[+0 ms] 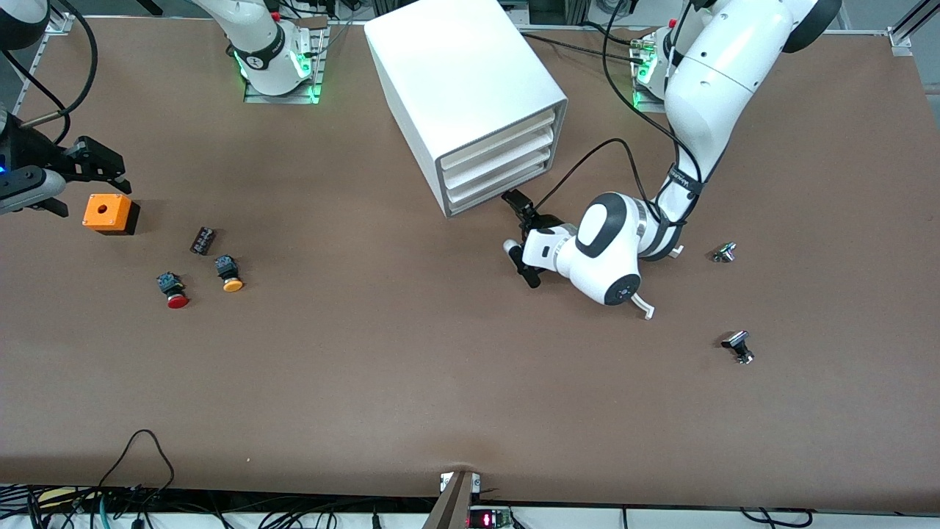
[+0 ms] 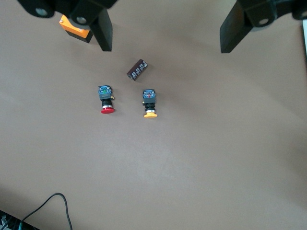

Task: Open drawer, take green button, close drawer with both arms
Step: 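Hook the left gripper onto the second drawer's front edge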

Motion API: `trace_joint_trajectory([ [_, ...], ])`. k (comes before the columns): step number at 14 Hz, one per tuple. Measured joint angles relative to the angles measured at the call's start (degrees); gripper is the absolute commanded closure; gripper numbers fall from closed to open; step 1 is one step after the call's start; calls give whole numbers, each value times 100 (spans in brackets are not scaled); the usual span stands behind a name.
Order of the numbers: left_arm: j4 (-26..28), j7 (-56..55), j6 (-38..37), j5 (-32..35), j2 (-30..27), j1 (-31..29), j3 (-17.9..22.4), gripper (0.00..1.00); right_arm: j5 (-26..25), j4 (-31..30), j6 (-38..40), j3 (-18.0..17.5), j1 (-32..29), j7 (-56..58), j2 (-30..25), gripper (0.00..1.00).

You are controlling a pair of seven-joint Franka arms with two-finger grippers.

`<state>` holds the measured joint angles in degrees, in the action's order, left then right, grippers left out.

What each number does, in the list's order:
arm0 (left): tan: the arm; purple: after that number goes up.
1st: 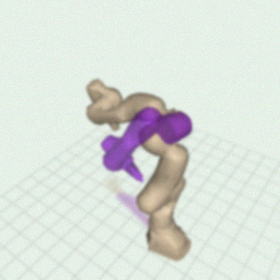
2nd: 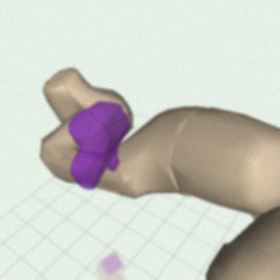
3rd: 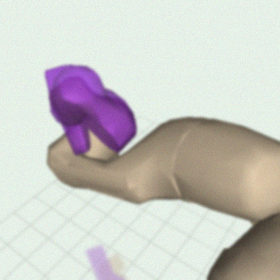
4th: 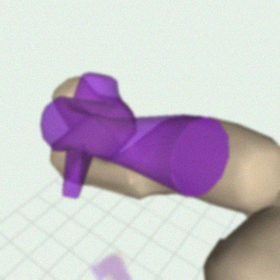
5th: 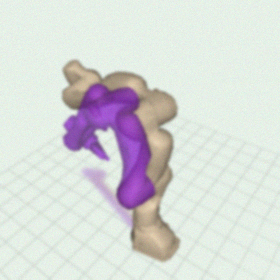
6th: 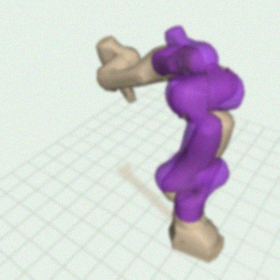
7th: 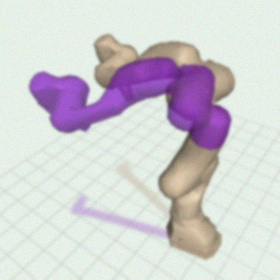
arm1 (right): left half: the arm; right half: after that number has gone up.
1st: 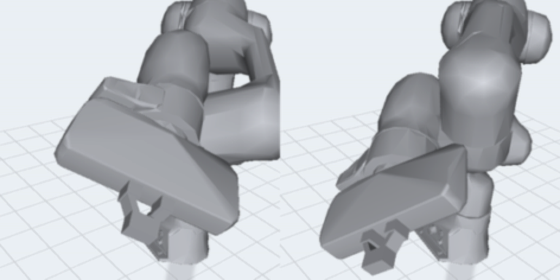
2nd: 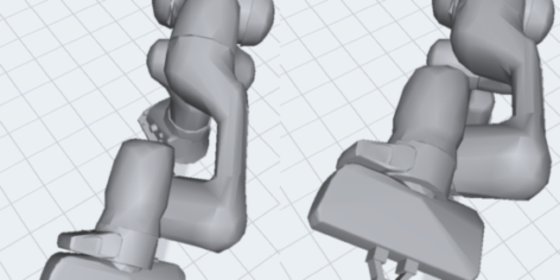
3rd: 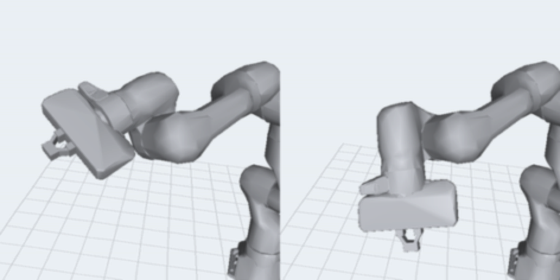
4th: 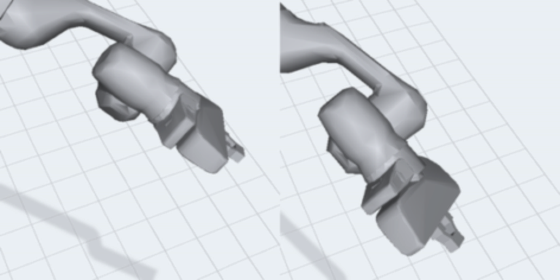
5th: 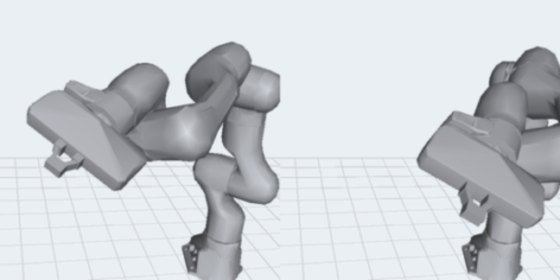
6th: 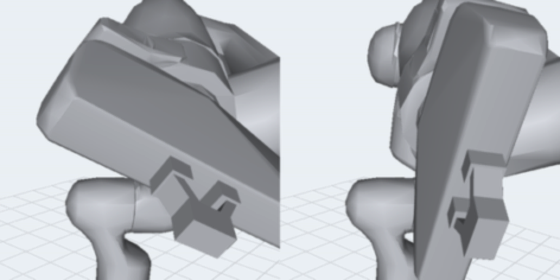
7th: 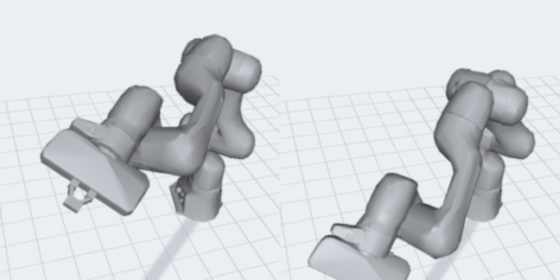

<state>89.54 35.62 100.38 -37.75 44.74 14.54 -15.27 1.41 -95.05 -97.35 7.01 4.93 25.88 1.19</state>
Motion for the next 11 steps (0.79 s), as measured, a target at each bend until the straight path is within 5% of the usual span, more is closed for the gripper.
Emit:
trace_joint_trajectory([
  [11,316,177,89,-60,90,431,-5,7,0,5,-1,1,0,-1,1,1],
])
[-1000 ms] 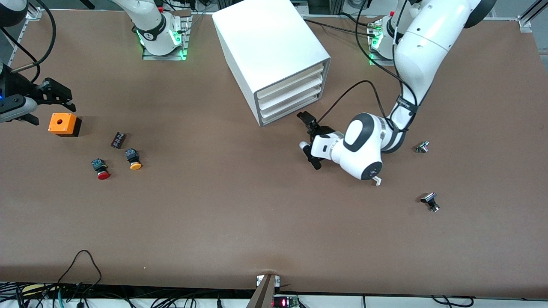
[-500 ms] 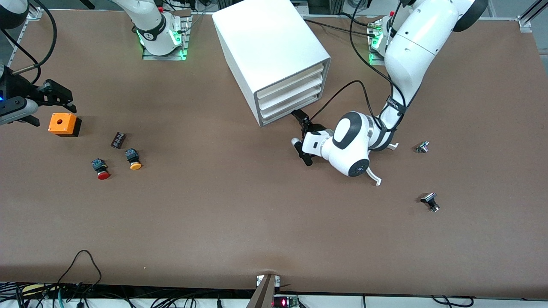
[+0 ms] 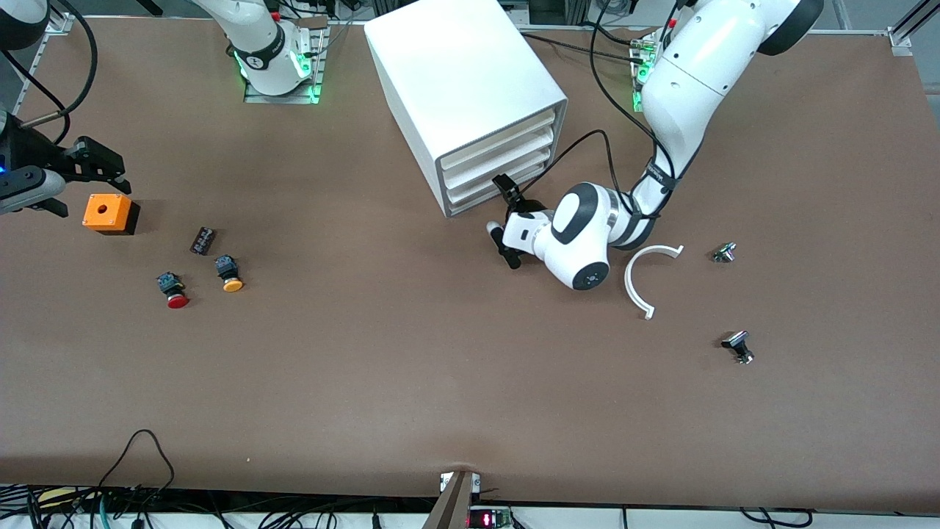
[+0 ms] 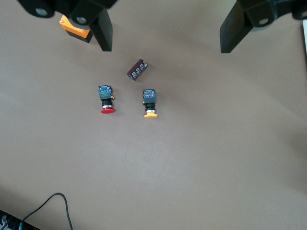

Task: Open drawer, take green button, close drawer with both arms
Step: 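Hook the left gripper onto the second drawer's front edge, then pull the drawer open with the left gripper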

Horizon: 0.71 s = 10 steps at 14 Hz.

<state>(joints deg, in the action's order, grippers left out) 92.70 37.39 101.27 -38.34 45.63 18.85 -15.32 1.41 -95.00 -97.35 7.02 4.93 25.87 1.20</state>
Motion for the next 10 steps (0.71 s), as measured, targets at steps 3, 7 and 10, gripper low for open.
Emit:
trace_joint_trajectory([
  [3,6,5,6,-84,0,51,0,8,0,0,0,2,0,-1,1,1],
  [7,6,8,6,-104,0,103,-3,8,0,45,-4,3,-1,-3,35,1],
  [10,16,9,6,-136,0,226,-5,10,0,117,-4,3,-2,-4,89,1],
])
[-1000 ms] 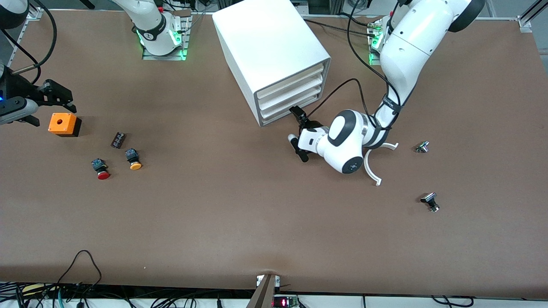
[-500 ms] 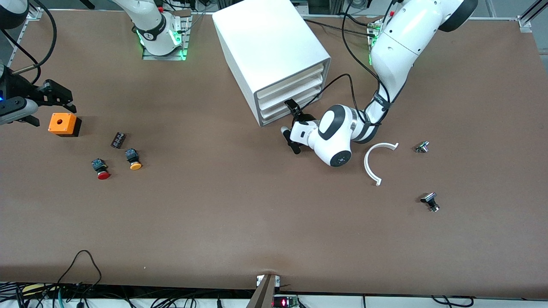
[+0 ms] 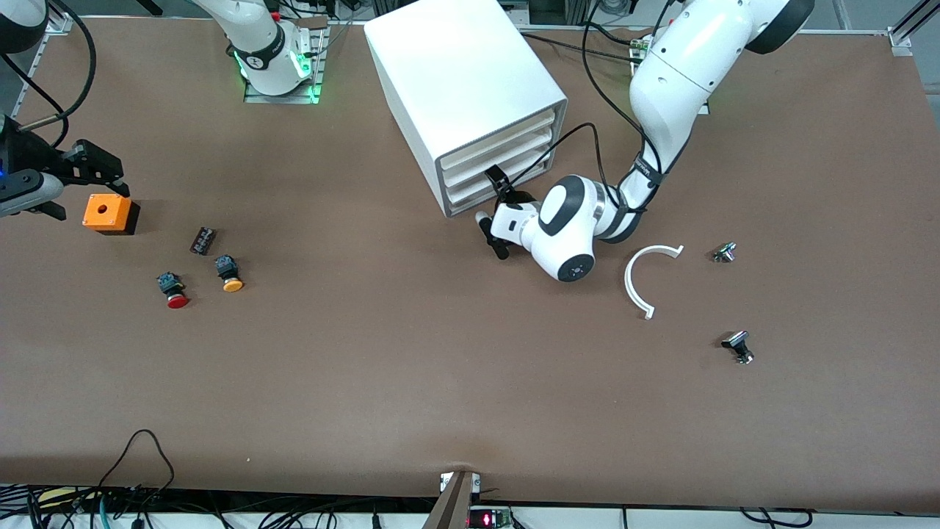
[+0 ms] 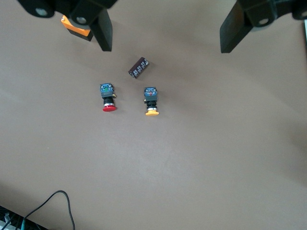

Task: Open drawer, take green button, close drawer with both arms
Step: 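Pull the drawer open with the left gripper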

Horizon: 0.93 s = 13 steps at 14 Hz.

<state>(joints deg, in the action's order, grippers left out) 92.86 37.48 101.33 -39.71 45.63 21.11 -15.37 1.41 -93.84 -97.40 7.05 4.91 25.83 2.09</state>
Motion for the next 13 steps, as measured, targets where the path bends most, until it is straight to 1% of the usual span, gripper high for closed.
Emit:
trace_joint_trajectory([
  [3,2,1,25,-1,-1,31,9,12,0,13,0,0,0,0,10,1],
  [5,4,1,25,-4,-1,32,9,17,0,15,0,0,0,0,13,1],
  [6,3,1,26,-9,-2,30,10,22,0,15,0,1,0,-1,15,1],
  [7,4,2,38,-9,-1,35,13,29,0,16,0,1,-1,-1,17,1],
  [10,27,2,127,-9,3,57,29,54,0,17,0,1,-1,-1,18,1],
  [12,69,2,130,-10,5,104,19,77,0,17,0,1,-1,-1,20,1],
  [13,70,2,116,-46,-3,122,6,86,0,17,0,1,-1,-1,21,1],
])
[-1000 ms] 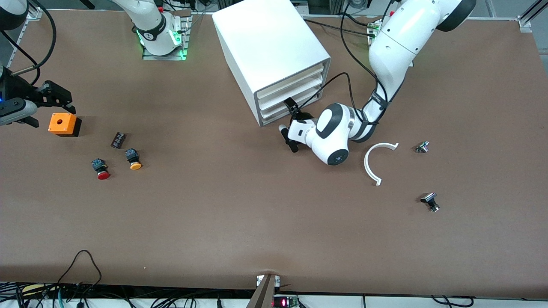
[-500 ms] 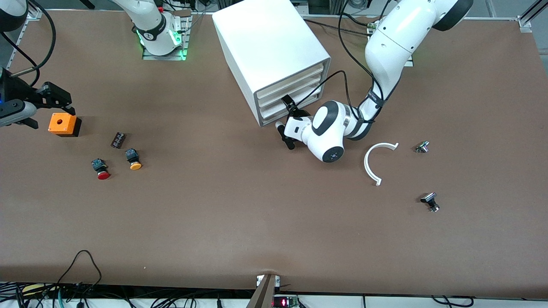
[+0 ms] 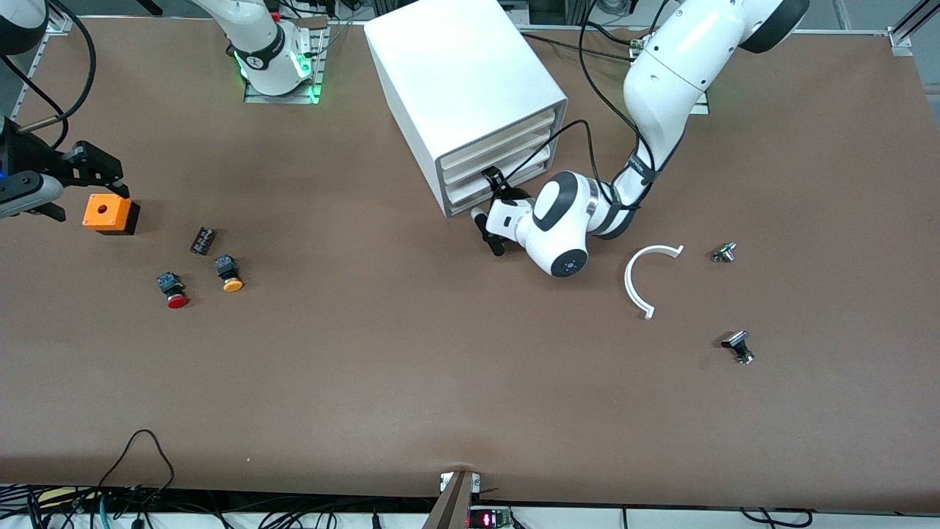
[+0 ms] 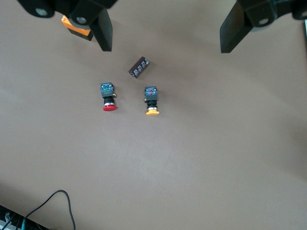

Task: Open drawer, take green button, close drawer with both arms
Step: 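Pull the drawer open with the left gripper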

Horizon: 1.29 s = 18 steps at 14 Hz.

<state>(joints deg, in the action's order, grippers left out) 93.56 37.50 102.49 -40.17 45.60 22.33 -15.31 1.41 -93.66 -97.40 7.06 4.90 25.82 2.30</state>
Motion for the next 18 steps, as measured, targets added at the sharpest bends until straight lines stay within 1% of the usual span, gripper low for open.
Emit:
trace_joint_trajectory([
  [2,0,4,-44,-28,-39,7,-10,93,0,0,0,0,0,0,1,1],
  [7,0,39,-72,-59,-49,3,-14,94,0,0,-96,0,-1,0,25,1],
  [11,-7,110,-140,-160,-53,-19,-12,100,0,0,-98,1,-2,-1,25,1],
  [18,-7,291,-149,-165,-52,-243,33,100,0,1,-100,26,-10,-9,26,1],
])
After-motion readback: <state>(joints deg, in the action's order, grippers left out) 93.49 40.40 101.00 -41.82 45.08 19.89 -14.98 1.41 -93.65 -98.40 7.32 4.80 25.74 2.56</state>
